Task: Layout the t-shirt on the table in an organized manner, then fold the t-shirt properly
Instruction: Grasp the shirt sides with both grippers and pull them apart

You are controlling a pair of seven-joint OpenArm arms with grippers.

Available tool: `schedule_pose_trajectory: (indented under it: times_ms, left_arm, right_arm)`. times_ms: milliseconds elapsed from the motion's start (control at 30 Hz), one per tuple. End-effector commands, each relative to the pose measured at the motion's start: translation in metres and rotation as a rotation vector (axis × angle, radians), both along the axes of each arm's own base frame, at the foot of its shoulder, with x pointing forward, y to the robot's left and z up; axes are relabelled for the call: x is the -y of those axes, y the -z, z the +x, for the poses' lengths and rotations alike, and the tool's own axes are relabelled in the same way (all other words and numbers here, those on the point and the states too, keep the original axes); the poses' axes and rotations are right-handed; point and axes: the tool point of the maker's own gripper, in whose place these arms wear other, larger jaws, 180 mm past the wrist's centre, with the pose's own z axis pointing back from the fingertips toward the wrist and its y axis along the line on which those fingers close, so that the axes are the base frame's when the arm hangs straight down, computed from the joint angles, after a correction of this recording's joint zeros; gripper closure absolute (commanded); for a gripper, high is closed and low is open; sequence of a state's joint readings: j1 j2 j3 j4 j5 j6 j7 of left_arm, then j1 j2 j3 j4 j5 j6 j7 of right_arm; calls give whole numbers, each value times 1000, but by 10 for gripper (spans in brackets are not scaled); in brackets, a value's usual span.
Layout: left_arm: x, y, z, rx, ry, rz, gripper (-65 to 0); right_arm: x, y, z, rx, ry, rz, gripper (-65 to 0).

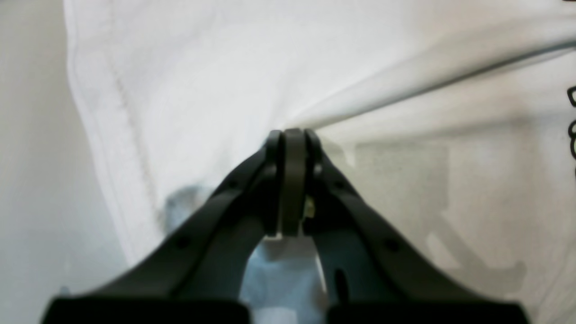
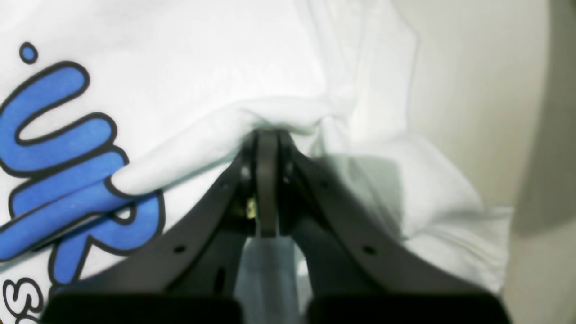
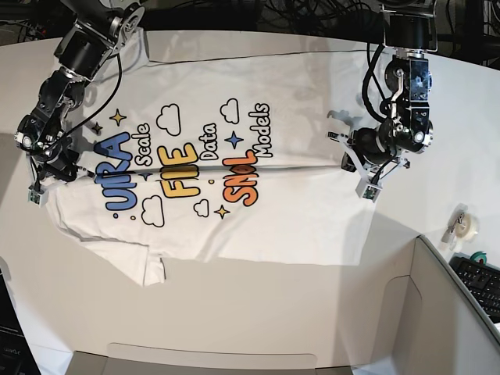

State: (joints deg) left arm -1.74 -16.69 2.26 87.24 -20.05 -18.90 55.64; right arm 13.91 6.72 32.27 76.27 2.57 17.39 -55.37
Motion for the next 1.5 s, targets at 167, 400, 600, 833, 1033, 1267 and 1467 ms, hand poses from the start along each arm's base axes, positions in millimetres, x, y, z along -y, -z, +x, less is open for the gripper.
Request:
schedule_pose_trajectory:
  times_ms: [167, 400, 600, 833, 1033, 1267, 1467]
  left_arm:
    - [-16, 6, -4, -42, -28, 54, 0]
    - [-17, 10, 26, -36, -62, 19, 0]
    - [-19, 20, 40, -49, -90, -9, 0]
    - [-14, -1, 45, 14, -69, -4, -24]
    - [-6, -31, 48, 100, -34, 15, -191]
    - [7, -75, 48, 239, 14, 31, -178]
    - [7, -121, 26, 376, 15, 53, -178]
  right_arm:
    - [-28, 17, 21, -35, -132, -21, 0]
    - [-31, 24, 23, -27, -132, -6, 0]
    - [-30, 29, 22, -32, -131, -1, 0]
    - [-30, 23, 22, -9, -129, -10, 0]
    - [-22, -21, 23, 97, -134, -104, -33]
    - [-30, -65, 11, 214, -148, -188, -74]
    - [-33, -103, -23, 310, -94, -241, -74]
